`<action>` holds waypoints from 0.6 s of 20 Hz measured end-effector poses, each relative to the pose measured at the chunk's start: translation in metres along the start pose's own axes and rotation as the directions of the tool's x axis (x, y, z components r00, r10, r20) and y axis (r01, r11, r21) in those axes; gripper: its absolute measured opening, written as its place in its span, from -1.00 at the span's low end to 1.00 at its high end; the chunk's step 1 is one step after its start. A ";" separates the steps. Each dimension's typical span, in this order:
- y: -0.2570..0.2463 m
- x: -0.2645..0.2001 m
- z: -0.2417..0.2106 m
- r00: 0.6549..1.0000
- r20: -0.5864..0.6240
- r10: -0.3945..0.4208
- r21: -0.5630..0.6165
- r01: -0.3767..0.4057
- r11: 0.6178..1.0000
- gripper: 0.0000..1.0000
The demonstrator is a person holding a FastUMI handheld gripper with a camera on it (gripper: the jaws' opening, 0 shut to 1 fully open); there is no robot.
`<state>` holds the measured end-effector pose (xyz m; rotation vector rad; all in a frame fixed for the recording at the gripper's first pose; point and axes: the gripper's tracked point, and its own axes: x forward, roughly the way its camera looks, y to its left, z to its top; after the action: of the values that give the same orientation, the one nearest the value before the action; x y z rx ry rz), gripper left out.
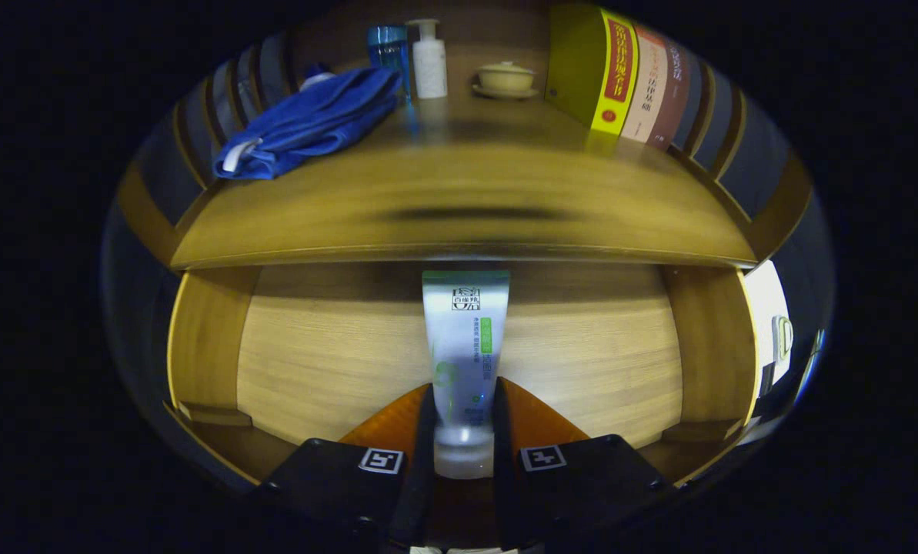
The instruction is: Pull open the drawer, take out the items inside it, and place them on the countertop above the cabinet.
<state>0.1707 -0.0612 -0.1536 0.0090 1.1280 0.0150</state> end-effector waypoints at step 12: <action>-0.052 -0.195 -0.026 0.955 0.293 0.054 0.027 -0.065 0.998 -0.18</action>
<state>0.0636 -0.1166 0.0107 0.0751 0.8310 0.0456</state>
